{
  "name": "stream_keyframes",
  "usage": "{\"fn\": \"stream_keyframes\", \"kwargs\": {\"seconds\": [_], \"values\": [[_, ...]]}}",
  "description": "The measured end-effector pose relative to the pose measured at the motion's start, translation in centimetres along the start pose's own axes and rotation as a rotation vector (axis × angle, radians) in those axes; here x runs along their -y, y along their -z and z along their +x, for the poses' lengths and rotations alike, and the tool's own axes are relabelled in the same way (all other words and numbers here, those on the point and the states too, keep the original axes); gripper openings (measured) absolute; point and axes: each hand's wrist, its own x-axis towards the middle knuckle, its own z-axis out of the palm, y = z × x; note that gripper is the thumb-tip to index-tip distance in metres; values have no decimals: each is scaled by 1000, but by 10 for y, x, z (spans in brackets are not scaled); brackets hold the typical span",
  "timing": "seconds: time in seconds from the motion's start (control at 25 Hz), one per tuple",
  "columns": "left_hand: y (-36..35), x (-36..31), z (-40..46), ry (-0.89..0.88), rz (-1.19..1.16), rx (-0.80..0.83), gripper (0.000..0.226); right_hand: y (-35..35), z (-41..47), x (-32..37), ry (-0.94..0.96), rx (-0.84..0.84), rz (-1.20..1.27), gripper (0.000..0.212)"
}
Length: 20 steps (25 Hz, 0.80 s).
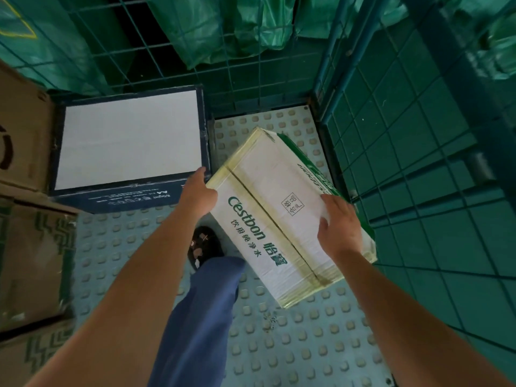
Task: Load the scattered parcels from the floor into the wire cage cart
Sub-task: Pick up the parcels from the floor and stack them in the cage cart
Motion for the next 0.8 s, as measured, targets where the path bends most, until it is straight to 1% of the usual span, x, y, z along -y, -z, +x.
{"fn": "stream_keyframes", "kwargs": {"seconds": [0.08, 0.16, 0.28, 0.36, 0.4, 0.44, 0.48, 0.52, 0.56, 0.6, 0.64, 0.68, 0.72, 0.8], "values": [[-2, -19, 11, -48, 8, 41, 77, -5, -2, 3, -10, 41, 8, 54], [-5, -36, 20, -89, -30, 95, 78, -9, -8, 9, 13, 56, -17, 57], [-6, -55, 32, -81, -135, 136, 77, -18, -13, 16, 142, 51, -65, 60], [-5, -58, 35, -50, -148, 114, 82, -21, -12, 16, 175, 9, -63, 52], [-6, -55, 37, -40, -151, 107, 85, -22, -12, 14, 127, -45, -54, 44], [-7, -53, 35, -34, -151, 106, 85, -22, -13, 10, 17, -96, -47, 38], [-8, -52, 30, -26, -145, 95, 83, -21, -15, 6, -175, -114, -39, 44], [-10, -49, 27, -12, -138, 76, 79, -19, -18, 2, -432, -88, -14, 65], [-11, -44, 25, 9, -130, 62, 76, -16, -21, -1, -672, -47, 70, 88], [-11, -40, 22, 33, -120, 54, 75, -15, -25, -1, -834, -35, 219, 106], [-10, -35, 20, 51, -112, 45, 75, -15, -27, -1, -906, -44, 400, 116], [-11, -28, 19, 68, -108, 35, 76, -16, -28, -1, -907, -58, 552, 120], [-11, -22, 18, 84, -113, 28, 78, -17, -29, -2, -880, -69, 646, 121], [-9, -13, 7, 100, -183, -6, 80, -10, -22, -6, -811, -119, 670, 114]]}}
